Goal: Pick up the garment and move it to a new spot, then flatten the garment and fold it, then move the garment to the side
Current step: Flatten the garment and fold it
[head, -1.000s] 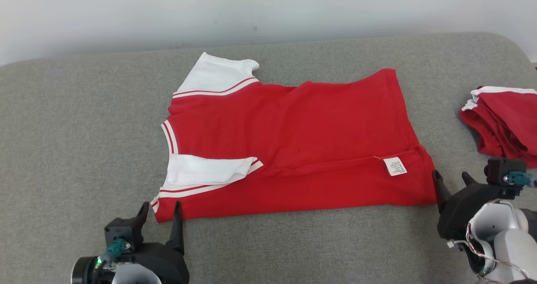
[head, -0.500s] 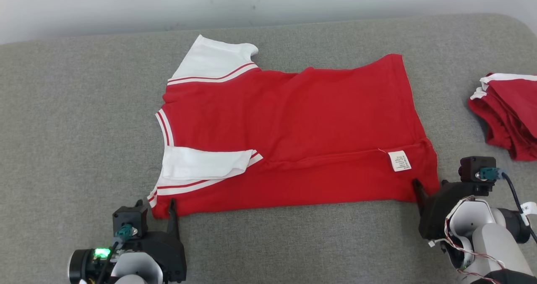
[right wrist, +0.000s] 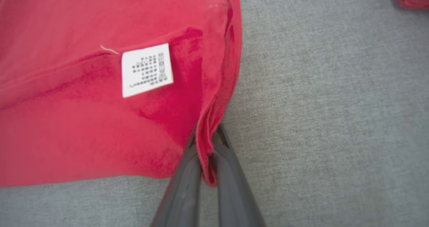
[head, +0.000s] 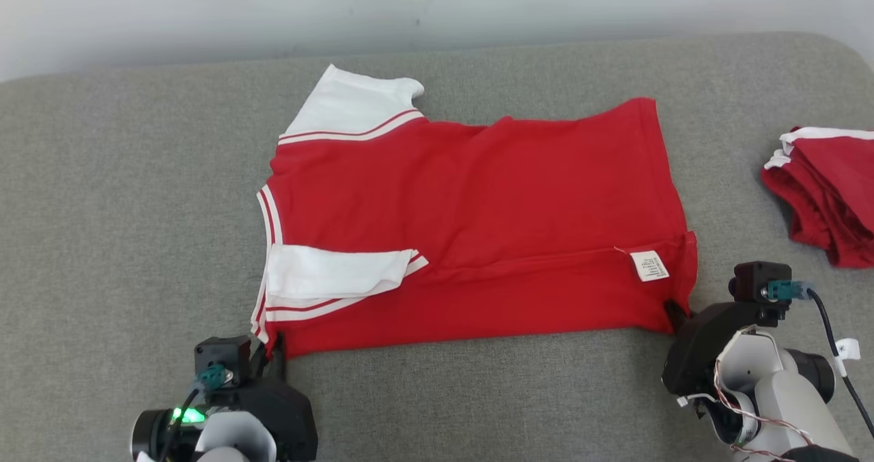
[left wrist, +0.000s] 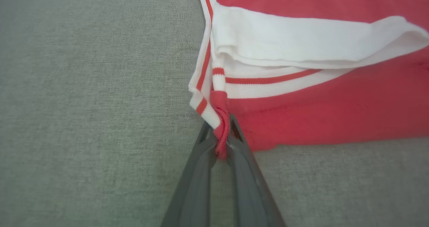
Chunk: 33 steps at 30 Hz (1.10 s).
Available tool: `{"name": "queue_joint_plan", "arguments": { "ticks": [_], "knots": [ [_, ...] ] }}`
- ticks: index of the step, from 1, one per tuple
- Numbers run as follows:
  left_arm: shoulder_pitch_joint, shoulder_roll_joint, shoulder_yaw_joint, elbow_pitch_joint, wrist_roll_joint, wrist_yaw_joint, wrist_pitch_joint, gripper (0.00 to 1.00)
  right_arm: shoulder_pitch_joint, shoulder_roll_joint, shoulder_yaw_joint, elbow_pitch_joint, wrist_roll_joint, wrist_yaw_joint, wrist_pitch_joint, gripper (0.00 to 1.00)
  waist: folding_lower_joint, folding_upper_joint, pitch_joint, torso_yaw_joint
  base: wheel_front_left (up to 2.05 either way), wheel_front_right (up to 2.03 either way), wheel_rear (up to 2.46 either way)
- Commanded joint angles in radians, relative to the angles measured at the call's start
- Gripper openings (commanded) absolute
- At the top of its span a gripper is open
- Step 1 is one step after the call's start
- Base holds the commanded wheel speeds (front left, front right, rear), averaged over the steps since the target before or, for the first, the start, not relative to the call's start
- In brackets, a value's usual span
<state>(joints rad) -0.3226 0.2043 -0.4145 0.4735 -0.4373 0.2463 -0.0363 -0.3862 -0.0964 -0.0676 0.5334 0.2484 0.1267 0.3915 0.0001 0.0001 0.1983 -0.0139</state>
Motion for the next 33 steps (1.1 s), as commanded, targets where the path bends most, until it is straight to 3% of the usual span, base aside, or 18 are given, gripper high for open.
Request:
{"name": "queue_joint_plan", "arguments": {
  "ticks": [1, 11, 20, 25, 26, 27, 28, 33],
  "knots": [
    [0.026, 0.013, 0.010, 0.003, -0.013, 0.004, -0.008, 0.00, 0.028, -0.001, 0.003, -0.003, 0.013, 0.006, -0.005, 0.00, -0.0001, -0.0001, -0.023, 0.001, 0.00, 0.00, 0.00],
    [0.153, 0.051, 0.003, -0.126, -0.024, 0.022, 0.014, 0.00, 0.160, -0.028, -0.062, -0.137, 0.049, 0.004, 0.012, 0.00, -0.0001, -0.0001, -0.100, 0.014, 0.00, 0.00, 0.00],
    [0.317, 0.086, -0.008, -0.313, -0.030, 0.086, 0.083, 0.00, 0.306, 0.014, -0.128, -0.258, 0.025, 0.003, 0.072, 0.00, -0.0001, -0.0001, -0.113, 0.013, 0.00, 0.00, 0.00],
    [0.363, 0.084, -0.016, -0.343, -0.043, 0.104, 0.112, 0.00, 0.348, 0.029, -0.136, -0.278, -0.005, 0.003, 0.087, 0.00, -0.0001, -0.0001, -0.109, 0.013, 0.00, 0.00, 0.00],
    [0.368, 0.084, -0.016, -0.346, -0.044, 0.106, 0.109, 0.31, 0.351, 0.030, -0.136, -0.281, -0.008, 0.003, 0.088, 0.05, -0.0001, -0.0001, -0.108, 0.013, 0.00, 0.00, 0.00],
    [0.368, 0.084, -0.016, -0.349, -0.040, 0.108, 0.100, 1.00, 0.355, 0.032, -0.136, -0.282, -0.008, 0.003, 0.090, 0.67, -0.0001, -0.0001, -0.108, 0.013, 0.00, 0.00, 0.00],
    [0.368, 0.084, -0.016, -0.349, -0.038, 0.106, 0.094, 1.00, 0.356, 0.034, -0.137, -0.285, -0.012, 0.003, 0.089, 1.00, -0.0001, -0.0001, -0.108, 0.014, 0.00, 0.00, 0.00],
    [0.358, 0.093, 0.001, -0.360, -0.043, 0.116, 0.080, 1.00, 0.327, 0.040, -0.143, -0.316, -0.019, 0.003, 0.074, 1.00, -0.0001, -0.0001, -0.116, 0.014, 0.00, 0.00, 0.00]
  ]
}}
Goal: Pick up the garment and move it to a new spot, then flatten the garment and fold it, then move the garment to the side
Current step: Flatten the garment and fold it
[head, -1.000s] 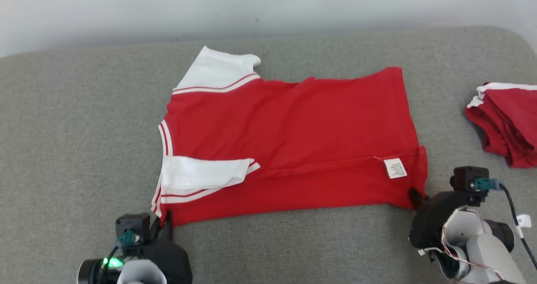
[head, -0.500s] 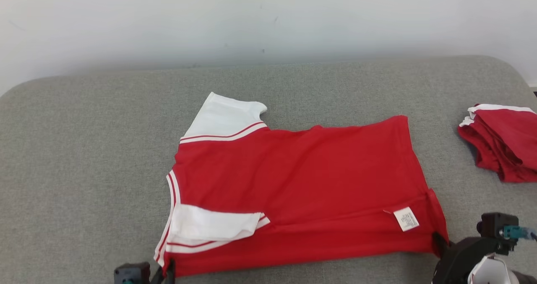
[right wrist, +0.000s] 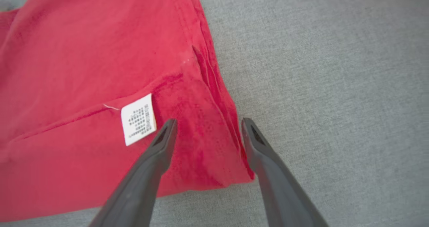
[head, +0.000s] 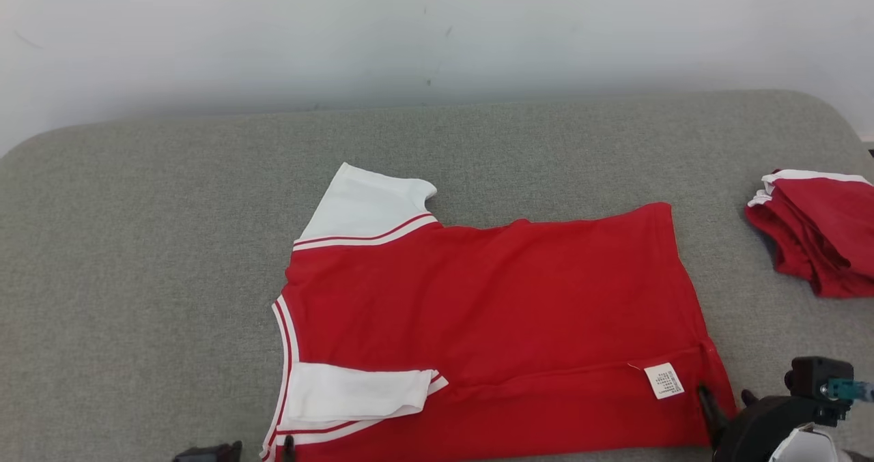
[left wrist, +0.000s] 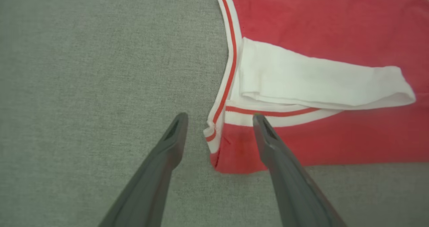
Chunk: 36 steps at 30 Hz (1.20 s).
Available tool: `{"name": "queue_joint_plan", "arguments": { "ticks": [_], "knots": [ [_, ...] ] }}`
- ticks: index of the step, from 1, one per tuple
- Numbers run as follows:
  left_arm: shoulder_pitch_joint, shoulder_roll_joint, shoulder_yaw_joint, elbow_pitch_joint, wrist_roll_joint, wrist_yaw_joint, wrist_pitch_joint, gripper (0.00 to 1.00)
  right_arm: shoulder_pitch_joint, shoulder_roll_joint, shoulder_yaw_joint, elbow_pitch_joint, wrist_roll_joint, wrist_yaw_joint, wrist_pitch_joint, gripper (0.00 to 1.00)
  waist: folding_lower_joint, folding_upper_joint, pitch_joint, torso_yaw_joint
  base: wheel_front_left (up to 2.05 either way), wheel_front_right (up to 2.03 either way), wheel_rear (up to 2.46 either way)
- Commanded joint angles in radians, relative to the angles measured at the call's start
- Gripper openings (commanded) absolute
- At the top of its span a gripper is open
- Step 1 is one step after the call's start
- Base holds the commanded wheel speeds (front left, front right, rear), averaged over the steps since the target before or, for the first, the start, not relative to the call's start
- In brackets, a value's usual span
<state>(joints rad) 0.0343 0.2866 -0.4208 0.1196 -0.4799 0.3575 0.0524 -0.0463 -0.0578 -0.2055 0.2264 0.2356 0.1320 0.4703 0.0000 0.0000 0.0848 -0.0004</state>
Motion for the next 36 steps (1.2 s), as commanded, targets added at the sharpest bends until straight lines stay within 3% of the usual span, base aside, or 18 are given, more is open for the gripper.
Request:
{"name": "queue_joint_plan", "arguments": {
  "ticks": [1, 10, 14, 20, 27, 36],
  "knots": [
    [-0.004, 0.016, 0.014, -0.012, 0.001, 0.008, -0.011, 1.00, -0.018, 0.001, -0.009, -0.017, -0.010, -0.003, -0.003, 1.00, 0.0000, 0.0000, -0.005, 0.001, 0.00, 0.00, 0.00],
    [-0.118, 0.077, 0.053, -0.071, 0.004, 0.006, 0.051, 1.00, -0.150, -0.027, -0.044, -0.108, -0.045, -0.002, 0.062, 1.00, 0.0000, 0.0000, 0.005, 0.010, 0.00, 0.00, 0.00],
    [-0.267, 0.075, 0.050, -0.033, -0.004, -0.037, 0.090, 1.00, -0.266, -0.058, -0.018, -0.078, -0.027, -0.002, 0.124, 1.00, 0.0000, 0.0000, 0.048, 0.007, 0.00, 0.00, 0.00],
    [-0.543, 0.025, 0.033, 0.144, -0.036, -0.123, 0.152, 1.00, -0.485, -0.090, 0.001, 0.067, -0.045, -0.002, 0.228, 1.00, 0.0000, 0.0000, 0.136, -0.003, 0.00, 0.00, 0.00],
    [-0.763, -0.014, 0.020, 0.333, -0.052, -0.185, 0.204, 1.00, -0.665, -0.087, 0.046, 0.202, -0.058, -0.002, 0.263, 1.00, 0.0000, 0.0000, 0.226, -0.036, 0.00, 0.00, 0.00],
    [-0.967, -0.004, -0.015, 0.524, -0.022, -0.243, 0.247, 1.00, -0.822, -0.068, 0.123, 0.313, -0.008, -0.002, 0.226, 1.00, 0.0000, 0.0000, 0.333, -0.109, 0.00, 0.00, 0.00]
  ]
}}
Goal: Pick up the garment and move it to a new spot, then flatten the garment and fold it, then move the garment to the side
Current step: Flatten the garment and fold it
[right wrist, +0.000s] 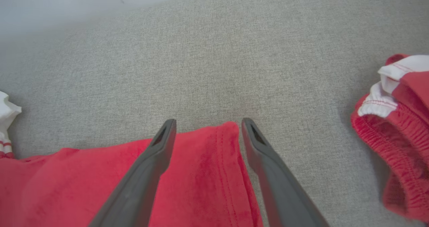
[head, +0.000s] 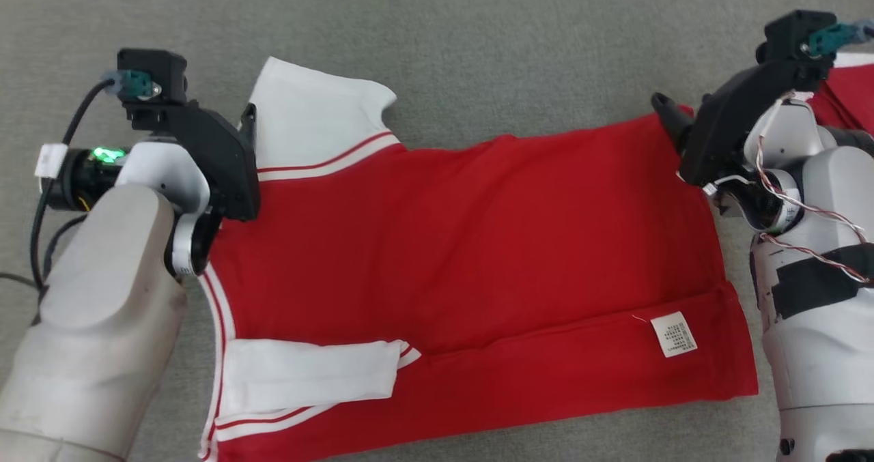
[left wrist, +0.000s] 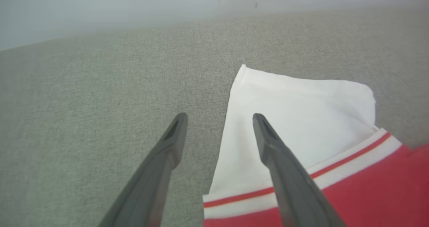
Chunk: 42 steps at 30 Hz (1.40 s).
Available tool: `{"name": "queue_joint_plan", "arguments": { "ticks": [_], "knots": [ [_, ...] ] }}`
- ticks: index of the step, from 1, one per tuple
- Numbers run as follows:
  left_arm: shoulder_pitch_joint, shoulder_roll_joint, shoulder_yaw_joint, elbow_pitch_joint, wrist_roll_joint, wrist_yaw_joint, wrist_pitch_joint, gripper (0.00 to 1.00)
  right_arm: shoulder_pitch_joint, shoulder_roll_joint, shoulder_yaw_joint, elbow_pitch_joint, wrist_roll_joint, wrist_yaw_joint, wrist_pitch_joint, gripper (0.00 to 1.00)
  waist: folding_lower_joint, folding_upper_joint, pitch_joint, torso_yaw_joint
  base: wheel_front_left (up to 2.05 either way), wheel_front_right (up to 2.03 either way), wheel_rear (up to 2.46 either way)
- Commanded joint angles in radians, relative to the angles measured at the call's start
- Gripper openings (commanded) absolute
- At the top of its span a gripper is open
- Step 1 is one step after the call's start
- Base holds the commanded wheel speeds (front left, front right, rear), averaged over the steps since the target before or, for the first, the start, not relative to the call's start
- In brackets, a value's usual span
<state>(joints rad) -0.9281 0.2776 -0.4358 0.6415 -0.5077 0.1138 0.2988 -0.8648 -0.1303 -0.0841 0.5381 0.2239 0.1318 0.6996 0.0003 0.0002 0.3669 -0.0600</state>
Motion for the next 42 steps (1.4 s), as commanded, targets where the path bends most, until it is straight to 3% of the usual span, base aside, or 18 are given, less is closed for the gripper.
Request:
{"name": "queue_joint_plan", "arguments": {
  "ticks": [1, 6, 14, 16, 30, 33, 34, 42],
  "knots": [
    [-0.021, 0.008, -0.006, 0.017, 0.010, -0.009, 0.002, 1.00, -0.011, 0.004, 0.010, 0.007, 0.009, -0.002, -0.011, 1.00, -0.0003, -0.0002, 0.061, -0.057, 0.00, 0.00, 0.00],
    [-0.080, -0.001, -0.018, 0.076, 0.010, -0.032, 0.009, 1.00, -0.032, -0.009, 0.054, 0.029, 0.038, -0.002, -0.045, 1.00, -0.0003, -0.0002, 0.092, -0.079, 0.00, 0.00, 0.00],
    [-0.133, 0.032, -0.038, 0.163, 0.036, -0.028, 0.029, 1.00, -0.044, -0.024, 0.115, 0.054, 0.075, -0.002, -0.058, 1.00, -0.0003, -0.0002, 0.114, -0.108, 0.00, 0.00, 0.00],
    [-0.144, 0.051, -0.037, 0.185, 0.033, -0.037, 0.044, 0.00, -0.054, -0.030, 0.138, 0.048, 0.100, -0.002, -0.053, 1.00, -0.0003, -0.0002, 0.123, -0.116, 0.00, 0.00, 0.00],
    [-0.168, 0.076, -0.042, 0.183, 0.019, -0.045, 0.053, 0.00, -0.081, -0.108, 0.334, 0.025, 0.211, -0.002, 0.018, 1.00, -0.0003, -0.0002, 0.161, -0.113, 0.00, 0.00, 0.00],
    [-0.175, 0.080, -0.041, 0.176, 0.019, -0.043, 0.040, 0.00, -0.090, -0.127, 0.377, 0.034, 0.231, -0.002, 0.007, 0.12, -0.0003, -0.0002, 0.167, -0.110, 0.00, 0.00, 0.00],
    [-0.175, 0.076, -0.040, 0.174, 0.018, -0.038, 0.031, 0.00, -0.094, -0.132, 0.382, 0.039, 0.237, -0.002, -0.005, 0.00, -0.0003, -0.0002, 0.168, -0.108, 0.00, 0.00, 0.00],
    [-0.149, 0.031, -0.003, 0.128, 0.004, 0.019, -0.136, 0.00, -0.093, -0.145, 0.355, 0.079, 0.232, -0.002, -0.170, 0.00, -0.0003, -0.0002, 0.150, -0.082, 0.00, 0.00, 0.00]
  ]
}}
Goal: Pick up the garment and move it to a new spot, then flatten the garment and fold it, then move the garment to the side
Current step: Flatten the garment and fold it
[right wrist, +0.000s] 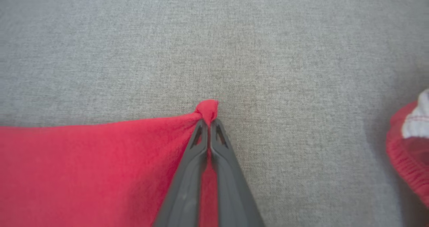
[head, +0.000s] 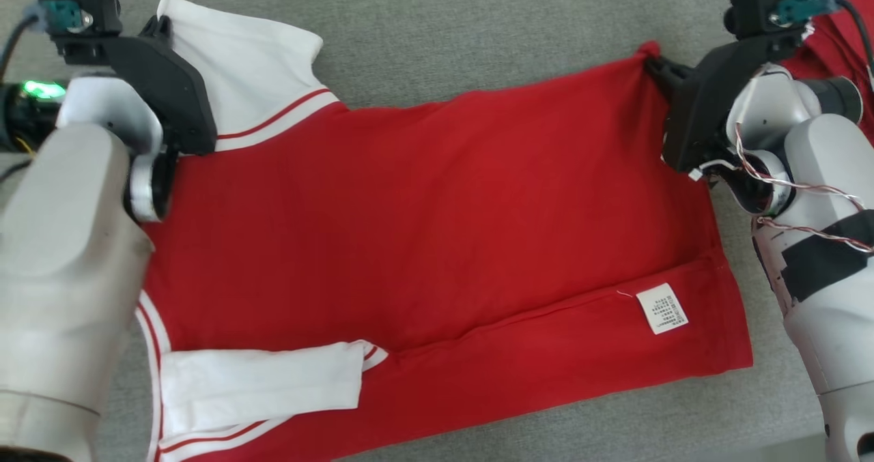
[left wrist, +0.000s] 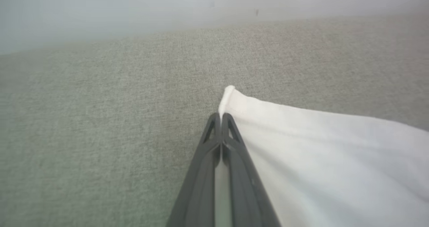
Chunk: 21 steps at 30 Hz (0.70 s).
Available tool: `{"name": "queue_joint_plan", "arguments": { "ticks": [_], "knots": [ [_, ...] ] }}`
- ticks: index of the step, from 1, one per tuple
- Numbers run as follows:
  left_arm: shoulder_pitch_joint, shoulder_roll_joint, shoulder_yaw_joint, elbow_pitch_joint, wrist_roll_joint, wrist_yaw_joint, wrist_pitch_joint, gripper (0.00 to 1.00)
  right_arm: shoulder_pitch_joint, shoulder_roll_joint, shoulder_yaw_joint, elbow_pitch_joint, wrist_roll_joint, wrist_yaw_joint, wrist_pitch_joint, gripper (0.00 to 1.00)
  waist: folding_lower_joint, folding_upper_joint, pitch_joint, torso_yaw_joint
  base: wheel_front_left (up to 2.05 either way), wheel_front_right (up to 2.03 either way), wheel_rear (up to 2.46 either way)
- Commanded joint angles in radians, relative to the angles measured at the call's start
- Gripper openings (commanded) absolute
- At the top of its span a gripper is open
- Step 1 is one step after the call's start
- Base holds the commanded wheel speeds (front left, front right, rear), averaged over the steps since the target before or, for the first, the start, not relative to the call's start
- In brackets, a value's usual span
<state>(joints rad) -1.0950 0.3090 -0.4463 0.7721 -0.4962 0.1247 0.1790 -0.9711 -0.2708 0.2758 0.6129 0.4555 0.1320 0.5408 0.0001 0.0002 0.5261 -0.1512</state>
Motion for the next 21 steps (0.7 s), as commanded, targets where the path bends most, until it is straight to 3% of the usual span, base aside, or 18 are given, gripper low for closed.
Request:
{"name": "queue_joint_plan", "arguments": {
  "ticks": [1, 6, 12, 21],
  "knots": [
    [0.026, -0.011, 0.007, -0.010, -0.005, 0.013, -0.043, 0.00, 0.021, -0.010, -0.013, 0.007, 0.001, -0.003, -0.027, 0.00, -0.0001, -0.0002, -0.013, 0.016, 0.00, 0.00, 0.00],
    [0.102, -0.075, 0.040, -0.057, -0.034, 0.043, -0.211, 0.00, 0.088, -0.025, -0.069, -0.015, 0.044, -0.003, -0.116, 0.00, -0.0001, -0.0002, -0.051, 0.050, 0.00, 0.00, 0.00],
    [0.226, -0.114, 0.040, -0.133, -0.042, 0.009, -0.392, 0.00, 0.190, -0.010, -0.140, -0.030, 0.044, -0.003, -0.281, 0.00, -0.0001, -0.0002, -0.114, 0.079, 0.00, 0.00, 0.00],
    [0.457, -0.130, 0.048, -0.323, -0.008, 0.010, -0.444, 0.00, 0.308, 0.016, -0.179, 0.004, -0.010, -0.003, -0.464, 0.00, -0.0001, -0.0002, -0.221, 0.121, 0.00, 0.00, 0.00]
  ]
}}
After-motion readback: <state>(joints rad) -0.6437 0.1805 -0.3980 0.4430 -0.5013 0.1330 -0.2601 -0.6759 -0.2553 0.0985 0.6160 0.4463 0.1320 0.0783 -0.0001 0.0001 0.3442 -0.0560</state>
